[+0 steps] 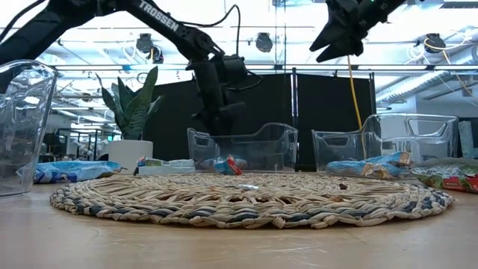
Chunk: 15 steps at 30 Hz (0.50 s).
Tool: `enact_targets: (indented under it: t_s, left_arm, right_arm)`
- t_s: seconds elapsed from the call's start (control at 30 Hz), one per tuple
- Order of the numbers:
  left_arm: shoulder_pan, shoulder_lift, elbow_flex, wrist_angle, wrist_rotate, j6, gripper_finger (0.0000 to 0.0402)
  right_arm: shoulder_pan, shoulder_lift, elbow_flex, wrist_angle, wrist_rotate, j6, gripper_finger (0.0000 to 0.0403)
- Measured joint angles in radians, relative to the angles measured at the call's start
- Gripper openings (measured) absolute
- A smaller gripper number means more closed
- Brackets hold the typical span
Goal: Pick and place Granola Bars by type
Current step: Put the top blue granola bar into the top left transparent bin
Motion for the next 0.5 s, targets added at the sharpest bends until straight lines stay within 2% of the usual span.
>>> enact_targets:
  t_s: [0.1,0.23,0.37,0.5]
  left_arm:
    - [-0.002,-0.004,0.057,-0.074,-0.005,-0.014,0.0239]
    - [-0.032,-0.006,0.189,-0.283,0.038,-0.082,0.0277]
    - [-0.105,-0.01,0.299,-0.5,-0.056,-0.203,0.029]
    - [-0.174,-0.009,0.309,-0.641,-0.071,-0.352,0.0285]
  right_arm:
    - [0.0,0.0,0.0,0.011,0.0,-0.011,0.0263]
    - [0.0,0.0,0.0,0.013,0.0,-0.033,0.0263]
    - [0.0,0.0,0.0,0.013,0.0,-0.075,0.0263]
    - [0.0,0.0,0.0,0.013,-0.001,-0.092,0.0263]
